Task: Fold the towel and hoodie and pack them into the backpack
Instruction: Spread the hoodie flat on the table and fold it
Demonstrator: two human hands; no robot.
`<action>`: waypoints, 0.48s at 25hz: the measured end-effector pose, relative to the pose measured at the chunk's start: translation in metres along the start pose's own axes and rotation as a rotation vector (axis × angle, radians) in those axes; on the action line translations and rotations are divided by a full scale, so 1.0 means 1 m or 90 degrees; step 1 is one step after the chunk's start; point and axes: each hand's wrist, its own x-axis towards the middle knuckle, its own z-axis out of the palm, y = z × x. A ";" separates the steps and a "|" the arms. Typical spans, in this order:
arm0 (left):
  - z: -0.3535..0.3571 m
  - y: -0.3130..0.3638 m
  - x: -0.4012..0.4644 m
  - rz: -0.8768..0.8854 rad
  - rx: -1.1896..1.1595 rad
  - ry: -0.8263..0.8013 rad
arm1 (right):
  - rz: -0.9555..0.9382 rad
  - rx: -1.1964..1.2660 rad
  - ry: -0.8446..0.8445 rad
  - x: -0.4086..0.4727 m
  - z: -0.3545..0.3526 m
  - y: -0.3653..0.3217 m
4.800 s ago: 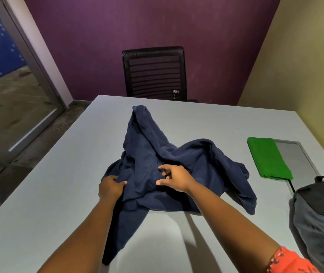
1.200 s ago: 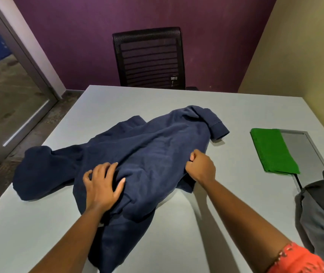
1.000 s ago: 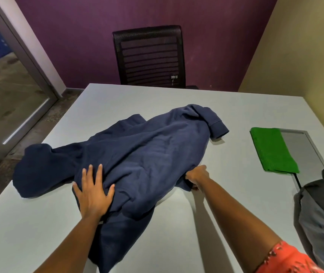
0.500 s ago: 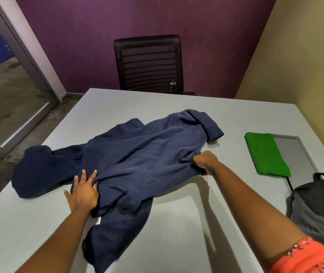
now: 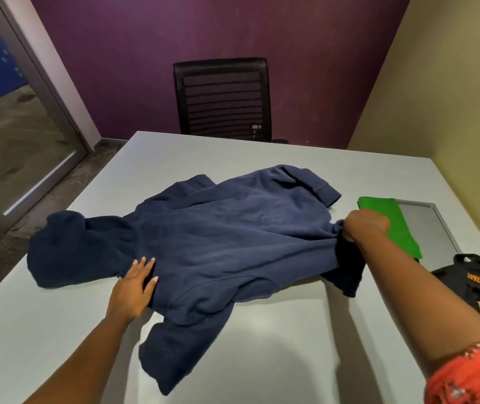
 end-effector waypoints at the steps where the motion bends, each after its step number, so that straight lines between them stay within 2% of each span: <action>1: 0.003 0.001 -0.004 -0.035 -0.024 0.050 | 0.011 -0.003 -0.006 -0.002 0.008 0.002; 4: 0.018 0.008 -0.010 -0.274 -0.273 0.134 | -0.049 0.005 -0.003 -0.007 0.038 -0.001; 6: 0.024 0.018 -0.011 -0.506 -0.514 0.097 | -0.152 0.042 -0.041 -0.006 0.053 -0.005; 7: 0.024 0.023 -0.010 -0.582 -0.622 0.041 | -0.190 0.053 -0.094 -0.006 0.059 -0.007; 9: 0.022 0.032 0.000 -0.585 -0.740 -0.033 | -0.197 0.047 -0.202 -0.003 0.075 -0.005; 10: 0.021 0.036 0.007 -0.562 -0.732 -0.009 | -0.170 0.047 -0.227 -0.001 0.084 -0.002; 12: 0.006 0.039 0.020 -0.500 -0.650 0.140 | -0.065 0.120 -0.214 0.001 0.100 0.005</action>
